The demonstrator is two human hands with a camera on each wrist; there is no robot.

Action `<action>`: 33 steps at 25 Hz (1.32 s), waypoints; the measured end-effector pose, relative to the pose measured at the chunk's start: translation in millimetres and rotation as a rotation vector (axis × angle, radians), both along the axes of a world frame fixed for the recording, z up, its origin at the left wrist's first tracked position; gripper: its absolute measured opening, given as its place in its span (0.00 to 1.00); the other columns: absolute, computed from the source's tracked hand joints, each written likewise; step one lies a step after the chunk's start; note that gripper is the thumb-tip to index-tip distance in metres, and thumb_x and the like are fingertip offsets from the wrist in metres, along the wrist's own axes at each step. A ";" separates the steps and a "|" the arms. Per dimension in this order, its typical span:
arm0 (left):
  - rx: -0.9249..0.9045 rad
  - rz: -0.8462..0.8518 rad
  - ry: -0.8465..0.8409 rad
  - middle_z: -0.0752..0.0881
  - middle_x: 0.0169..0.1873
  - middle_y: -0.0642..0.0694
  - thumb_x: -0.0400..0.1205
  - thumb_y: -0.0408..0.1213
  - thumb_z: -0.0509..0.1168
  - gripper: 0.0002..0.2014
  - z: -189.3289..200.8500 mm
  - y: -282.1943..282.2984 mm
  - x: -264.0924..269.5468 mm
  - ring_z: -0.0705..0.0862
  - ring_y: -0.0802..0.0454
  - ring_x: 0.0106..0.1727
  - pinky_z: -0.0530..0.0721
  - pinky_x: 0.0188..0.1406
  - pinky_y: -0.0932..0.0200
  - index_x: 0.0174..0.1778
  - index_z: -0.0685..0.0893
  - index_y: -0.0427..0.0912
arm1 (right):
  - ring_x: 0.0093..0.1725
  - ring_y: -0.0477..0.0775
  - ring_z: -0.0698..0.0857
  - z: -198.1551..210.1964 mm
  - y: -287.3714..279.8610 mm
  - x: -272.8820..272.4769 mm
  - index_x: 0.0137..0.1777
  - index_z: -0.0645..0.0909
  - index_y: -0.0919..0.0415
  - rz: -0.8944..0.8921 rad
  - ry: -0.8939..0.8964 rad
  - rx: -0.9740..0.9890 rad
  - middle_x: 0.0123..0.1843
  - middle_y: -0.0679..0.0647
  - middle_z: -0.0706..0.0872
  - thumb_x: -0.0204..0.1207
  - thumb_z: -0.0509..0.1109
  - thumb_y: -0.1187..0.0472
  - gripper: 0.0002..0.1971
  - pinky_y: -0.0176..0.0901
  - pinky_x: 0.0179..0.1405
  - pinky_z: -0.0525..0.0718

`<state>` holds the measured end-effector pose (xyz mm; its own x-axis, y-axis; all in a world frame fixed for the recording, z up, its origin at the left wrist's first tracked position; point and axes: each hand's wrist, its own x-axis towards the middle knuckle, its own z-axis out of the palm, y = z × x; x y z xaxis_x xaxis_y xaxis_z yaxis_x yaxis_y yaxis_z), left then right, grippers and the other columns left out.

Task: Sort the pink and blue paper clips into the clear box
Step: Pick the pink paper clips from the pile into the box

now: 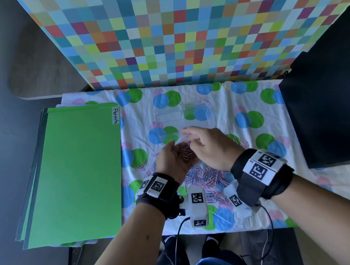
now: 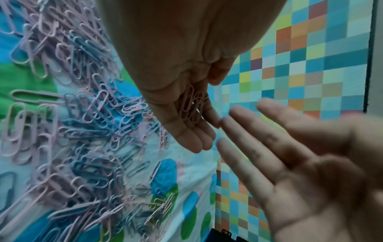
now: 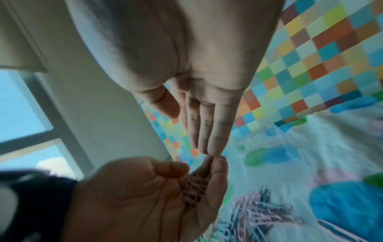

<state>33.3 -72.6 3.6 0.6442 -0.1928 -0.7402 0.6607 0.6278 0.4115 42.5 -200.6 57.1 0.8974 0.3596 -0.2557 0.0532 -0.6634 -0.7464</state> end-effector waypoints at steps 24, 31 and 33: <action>1.563 -1.137 -0.676 0.54 0.83 0.49 0.83 0.39 0.54 0.23 3.5 52.1 42.4 0.60 0.48 0.81 0.65 0.77 0.47 0.76 0.71 0.52 | 0.55 0.48 0.86 -44.0 -55.0 -35.5 0.60 0.82 0.61 -0.179 0.048 -0.045 0.57 0.52 0.88 0.82 0.59 0.64 0.12 0.32 0.52 0.79; 1.534 -1.113 -0.762 0.61 0.82 0.47 0.83 0.40 0.58 0.18 9.7 62.2 57.8 0.67 0.46 0.78 0.70 0.73 0.46 0.70 0.77 0.50 | 0.50 0.50 0.86 -59.5 -50.8 -44.5 0.59 0.82 0.63 -0.049 0.031 -0.183 0.56 0.55 0.88 0.79 0.63 0.67 0.12 0.32 0.48 0.76; 1.555 -0.895 -0.895 0.76 0.71 0.45 0.81 0.37 0.61 0.13 11.7 68.0 48.6 0.75 0.46 0.70 0.75 0.68 0.48 0.61 0.83 0.47 | 0.42 0.45 0.81 -62.1 -48.1 -51.3 0.56 0.83 0.59 0.037 0.000 -0.256 0.50 0.52 0.86 0.77 0.65 0.66 0.10 0.30 0.42 0.74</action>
